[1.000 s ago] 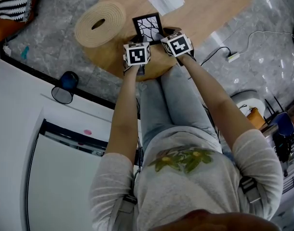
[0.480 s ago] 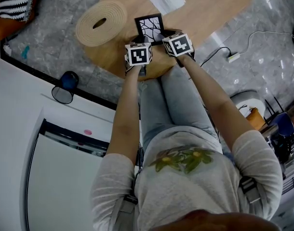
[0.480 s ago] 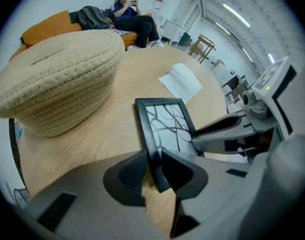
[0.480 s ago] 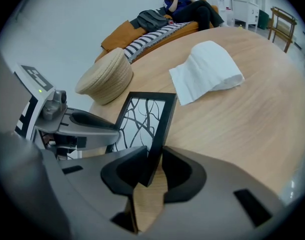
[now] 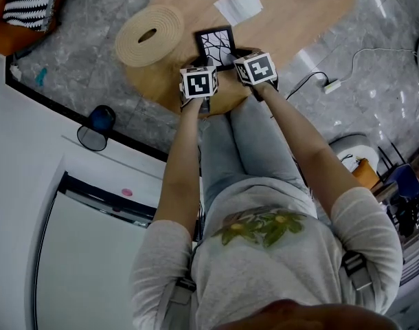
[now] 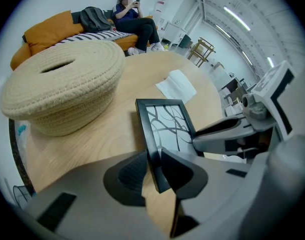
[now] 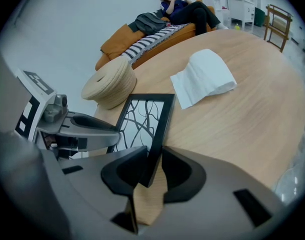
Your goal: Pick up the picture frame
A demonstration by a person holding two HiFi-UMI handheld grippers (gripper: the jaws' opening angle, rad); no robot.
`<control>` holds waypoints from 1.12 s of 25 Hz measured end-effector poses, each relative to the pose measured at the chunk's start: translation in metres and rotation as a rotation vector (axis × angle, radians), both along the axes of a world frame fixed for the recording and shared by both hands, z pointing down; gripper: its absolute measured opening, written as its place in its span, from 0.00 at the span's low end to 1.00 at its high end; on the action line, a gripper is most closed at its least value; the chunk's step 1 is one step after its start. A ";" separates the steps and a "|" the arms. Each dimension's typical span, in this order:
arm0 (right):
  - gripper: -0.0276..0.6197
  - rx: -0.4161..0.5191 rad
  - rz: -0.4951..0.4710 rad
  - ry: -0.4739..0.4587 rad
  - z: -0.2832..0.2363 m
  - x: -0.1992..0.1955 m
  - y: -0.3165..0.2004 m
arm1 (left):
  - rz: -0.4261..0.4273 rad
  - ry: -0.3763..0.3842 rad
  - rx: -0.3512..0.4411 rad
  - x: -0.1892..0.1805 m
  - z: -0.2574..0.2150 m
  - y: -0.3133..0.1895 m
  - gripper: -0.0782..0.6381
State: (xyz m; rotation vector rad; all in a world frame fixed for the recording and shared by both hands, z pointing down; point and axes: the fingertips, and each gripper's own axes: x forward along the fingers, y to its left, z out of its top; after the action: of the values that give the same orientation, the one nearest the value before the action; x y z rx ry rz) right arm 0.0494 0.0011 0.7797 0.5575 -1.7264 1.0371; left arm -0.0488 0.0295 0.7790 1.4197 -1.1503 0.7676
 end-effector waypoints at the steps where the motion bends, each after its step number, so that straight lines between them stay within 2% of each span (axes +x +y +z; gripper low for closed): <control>1: 0.19 0.002 0.001 -0.002 -0.003 -0.001 0.000 | -0.003 0.002 0.000 -0.001 -0.002 0.000 0.25; 10: 0.19 0.025 -0.010 -0.010 -0.026 -0.002 0.000 | -0.011 0.005 0.023 -0.001 -0.026 0.001 0.25; 28: 0.19 0.058 0.040 -0.032 -0.059 0.005 0.005 | -0.031 0.014 0.072 0.006 -0.059 0.006 0.25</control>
State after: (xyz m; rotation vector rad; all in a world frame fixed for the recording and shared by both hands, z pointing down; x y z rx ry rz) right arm 0.0546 0.0059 0.7212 0.6181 -1.7842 1.0316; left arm -0.0427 0.0351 0.7198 1.4612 -1.1973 0.6999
